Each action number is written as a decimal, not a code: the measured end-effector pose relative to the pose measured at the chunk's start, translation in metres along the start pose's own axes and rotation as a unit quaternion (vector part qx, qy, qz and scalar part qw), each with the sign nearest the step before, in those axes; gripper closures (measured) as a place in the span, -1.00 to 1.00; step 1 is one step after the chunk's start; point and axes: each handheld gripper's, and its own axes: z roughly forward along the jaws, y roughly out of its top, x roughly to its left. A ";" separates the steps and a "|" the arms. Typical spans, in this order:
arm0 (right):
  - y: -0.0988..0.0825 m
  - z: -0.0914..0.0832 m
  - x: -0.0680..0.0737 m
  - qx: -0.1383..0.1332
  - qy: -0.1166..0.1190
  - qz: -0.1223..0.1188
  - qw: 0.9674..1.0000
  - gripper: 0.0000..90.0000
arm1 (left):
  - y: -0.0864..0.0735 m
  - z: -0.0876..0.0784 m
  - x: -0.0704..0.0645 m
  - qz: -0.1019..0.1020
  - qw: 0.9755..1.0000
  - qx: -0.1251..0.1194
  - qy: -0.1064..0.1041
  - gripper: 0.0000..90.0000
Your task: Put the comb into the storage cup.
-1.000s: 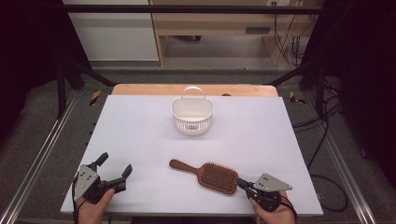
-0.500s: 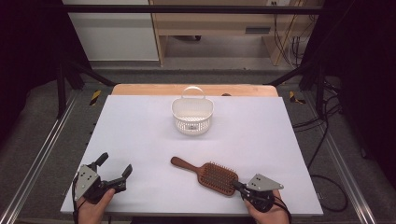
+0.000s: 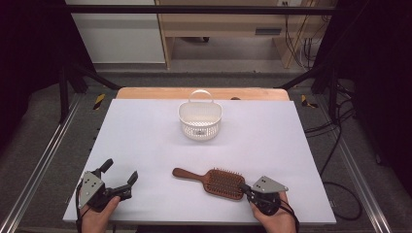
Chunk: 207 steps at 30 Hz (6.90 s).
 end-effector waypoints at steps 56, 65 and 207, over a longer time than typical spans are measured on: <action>0.081 0.101 0.026 0.029 0.060 -0.051 0.996 1.00 | 0.003 -0.003 -0.002 0.012 1.000 -0.001 -0.001 -0.91; 0.096 0.120 0.038 0.035 0.067 -0.070 0.995 1.00 | 0.005 -0.005 0.000 0.011 1.000 -0.002 0.000 -0.91; 0.006 -0.010 -0.055 -0.188 -0.039 0.034 0.981 -0.86 | 0.027 0.085 -0.074 0.198 0.848 0.444 -0.211 0.61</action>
